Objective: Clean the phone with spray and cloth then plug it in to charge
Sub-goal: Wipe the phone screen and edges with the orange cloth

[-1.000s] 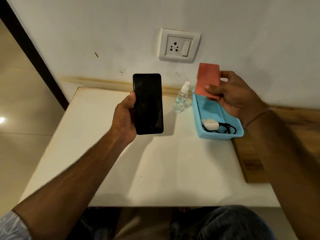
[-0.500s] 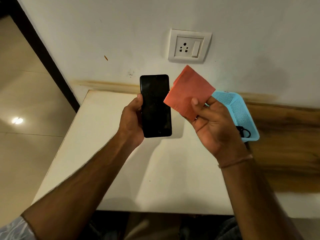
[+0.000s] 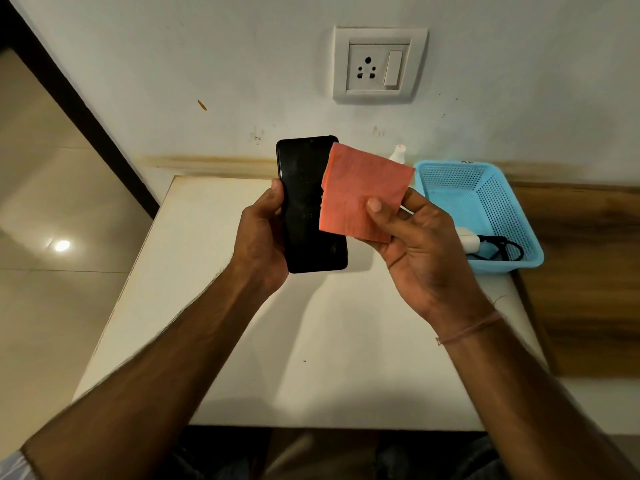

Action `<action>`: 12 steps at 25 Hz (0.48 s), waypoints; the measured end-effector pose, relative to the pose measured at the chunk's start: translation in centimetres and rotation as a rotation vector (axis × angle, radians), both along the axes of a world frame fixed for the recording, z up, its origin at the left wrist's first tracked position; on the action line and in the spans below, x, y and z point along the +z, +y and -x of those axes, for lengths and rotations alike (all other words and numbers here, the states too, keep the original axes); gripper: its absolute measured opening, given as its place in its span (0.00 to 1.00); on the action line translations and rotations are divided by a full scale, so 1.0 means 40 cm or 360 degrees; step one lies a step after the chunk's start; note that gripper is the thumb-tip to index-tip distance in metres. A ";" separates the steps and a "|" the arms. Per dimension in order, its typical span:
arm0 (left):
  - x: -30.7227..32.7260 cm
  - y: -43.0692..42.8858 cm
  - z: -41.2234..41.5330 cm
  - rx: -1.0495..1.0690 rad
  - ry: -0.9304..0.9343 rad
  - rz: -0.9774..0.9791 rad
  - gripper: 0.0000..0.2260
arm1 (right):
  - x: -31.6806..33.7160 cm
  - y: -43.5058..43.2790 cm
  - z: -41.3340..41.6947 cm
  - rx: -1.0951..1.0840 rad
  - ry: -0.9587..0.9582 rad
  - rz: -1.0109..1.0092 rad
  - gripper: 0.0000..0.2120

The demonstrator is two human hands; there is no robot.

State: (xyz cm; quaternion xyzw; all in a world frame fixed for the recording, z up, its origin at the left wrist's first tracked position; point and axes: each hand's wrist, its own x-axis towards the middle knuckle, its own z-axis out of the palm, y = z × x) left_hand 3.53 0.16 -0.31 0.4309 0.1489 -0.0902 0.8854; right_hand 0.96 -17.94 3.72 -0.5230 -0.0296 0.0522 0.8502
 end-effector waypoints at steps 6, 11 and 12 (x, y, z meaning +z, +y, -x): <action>-0.004 -0.002 -0.001 -0.0004 -0.0018 0.0049 0.15 | -0.003 -0.013 -0.010 0.0036 -0.0017 0.0073 0.13; -0.003 -0.003 0.001 -0.0034 0.0000 0.0080 0.18 | -0.013 -0.031 -0.024 0.0015 0.0177 0.0244 0.23; -0.003 -0.002 0.001 -0.0026 0.0009 0.0079 0.17 | -0.014 -0.033 -0.027 -0.0002 0.0211 0.0228 0.21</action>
